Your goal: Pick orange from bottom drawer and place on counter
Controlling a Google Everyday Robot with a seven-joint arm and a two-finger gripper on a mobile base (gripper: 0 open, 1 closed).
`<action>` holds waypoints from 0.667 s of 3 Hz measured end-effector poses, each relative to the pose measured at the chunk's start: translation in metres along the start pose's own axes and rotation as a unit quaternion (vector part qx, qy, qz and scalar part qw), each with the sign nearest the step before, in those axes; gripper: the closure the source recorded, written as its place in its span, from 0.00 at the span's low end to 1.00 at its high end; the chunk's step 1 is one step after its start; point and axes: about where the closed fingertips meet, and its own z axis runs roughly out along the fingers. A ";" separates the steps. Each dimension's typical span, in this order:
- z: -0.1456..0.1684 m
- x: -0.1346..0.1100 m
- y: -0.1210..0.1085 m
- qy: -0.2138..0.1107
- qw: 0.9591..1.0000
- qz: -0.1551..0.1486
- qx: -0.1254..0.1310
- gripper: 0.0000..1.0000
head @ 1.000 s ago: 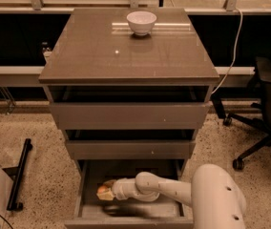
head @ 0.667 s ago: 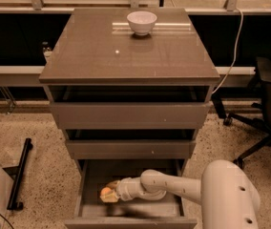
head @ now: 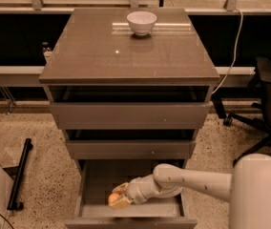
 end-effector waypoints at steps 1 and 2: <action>-0.045 -0.024 0.021 -0.037 0.998 -0.042 -0.002 1.00; -0.085 -0.058 0.036 -0.084 0.990 -0.114 -0.015 1.00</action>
Offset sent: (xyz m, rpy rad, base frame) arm -0.0187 -0.0528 0.1783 0.3258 -0.3708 0.2322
